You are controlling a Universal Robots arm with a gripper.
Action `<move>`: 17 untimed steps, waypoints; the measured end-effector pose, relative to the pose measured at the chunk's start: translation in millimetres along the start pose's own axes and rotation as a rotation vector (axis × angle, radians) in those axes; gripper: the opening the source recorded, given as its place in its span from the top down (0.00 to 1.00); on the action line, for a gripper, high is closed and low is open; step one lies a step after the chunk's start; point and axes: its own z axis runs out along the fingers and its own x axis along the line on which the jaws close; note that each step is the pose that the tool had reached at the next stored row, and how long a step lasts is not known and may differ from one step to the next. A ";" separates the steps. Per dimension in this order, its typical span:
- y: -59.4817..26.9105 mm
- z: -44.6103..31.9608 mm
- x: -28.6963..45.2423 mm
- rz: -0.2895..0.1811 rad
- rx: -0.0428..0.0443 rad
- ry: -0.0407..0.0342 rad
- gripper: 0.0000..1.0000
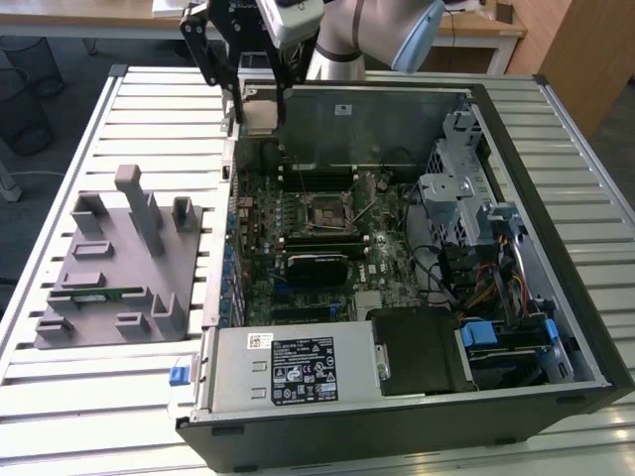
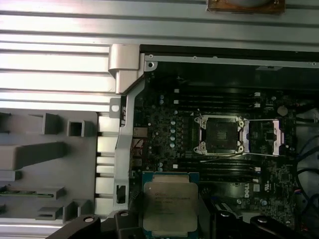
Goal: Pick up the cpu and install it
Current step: 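Pick up the cpu and move it towards the insertion slot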
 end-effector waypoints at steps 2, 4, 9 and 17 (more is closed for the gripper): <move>-0.1 0.0 -5.7 0.000 0.0000 0.0000 0.47; -0.2 0.1 -11.7 0.000 0.0000 0.0000 0.47; -0.4 0.1 -22.1 0.000 0.0001 0.0000 0.47; -0.9 0.6 -44.6 0.001 0.0000 0.0000 0.47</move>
